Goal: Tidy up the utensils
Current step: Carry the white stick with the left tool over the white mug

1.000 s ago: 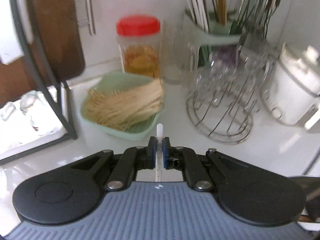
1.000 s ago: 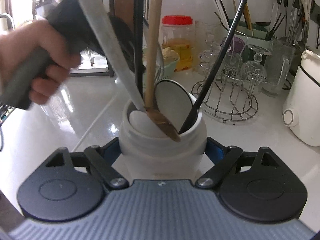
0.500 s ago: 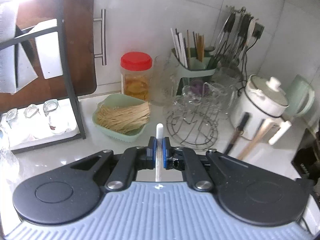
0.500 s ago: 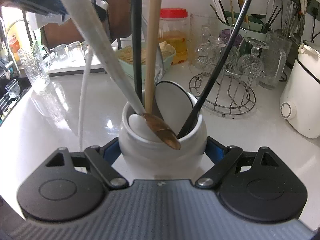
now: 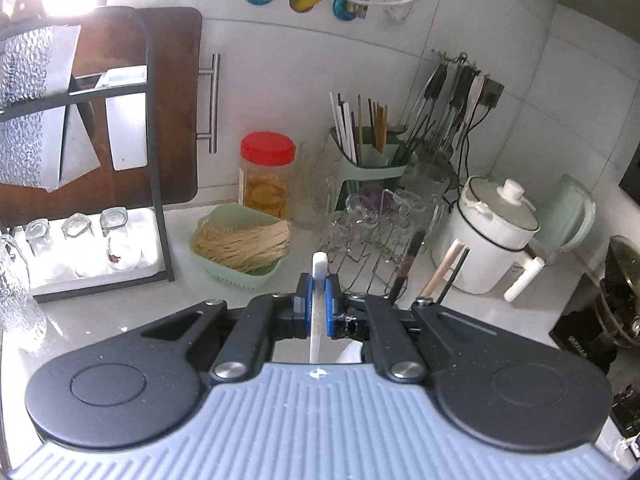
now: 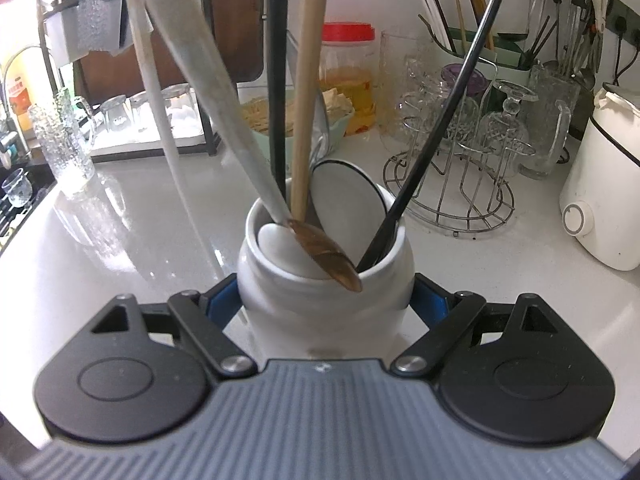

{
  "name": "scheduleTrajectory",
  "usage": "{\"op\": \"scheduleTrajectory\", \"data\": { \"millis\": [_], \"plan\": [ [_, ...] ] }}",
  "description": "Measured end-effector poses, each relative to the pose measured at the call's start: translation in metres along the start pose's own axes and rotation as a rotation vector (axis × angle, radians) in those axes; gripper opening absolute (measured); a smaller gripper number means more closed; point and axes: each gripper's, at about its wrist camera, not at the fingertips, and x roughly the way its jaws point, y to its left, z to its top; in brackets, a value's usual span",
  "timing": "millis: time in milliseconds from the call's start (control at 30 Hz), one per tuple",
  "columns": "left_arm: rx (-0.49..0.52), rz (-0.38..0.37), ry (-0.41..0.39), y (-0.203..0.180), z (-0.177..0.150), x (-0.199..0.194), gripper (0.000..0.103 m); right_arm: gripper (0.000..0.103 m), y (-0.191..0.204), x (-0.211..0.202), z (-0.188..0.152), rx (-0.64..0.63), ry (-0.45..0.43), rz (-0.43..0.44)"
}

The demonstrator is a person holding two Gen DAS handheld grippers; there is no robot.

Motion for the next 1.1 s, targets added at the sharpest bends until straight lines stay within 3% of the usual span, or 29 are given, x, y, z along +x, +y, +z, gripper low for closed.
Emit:
{"op": "scheduleTrajectory", "data": {
  "millis": [700, 1100],
  "plan": [
    [0.067, -0.073, -0.154, -0.025, 0.065, -0.065, 0.007, 0.091, 0.003, 0.004, 0.003, -0.001, -0.002, -0.01],
    [0.096, -0.12, -0.181, -0.046, 0.064, -0.082, 0.007, 0.091, 0.003, 0.004, 0.002, 0.001, -0.005, -0.011]
  ]
}}
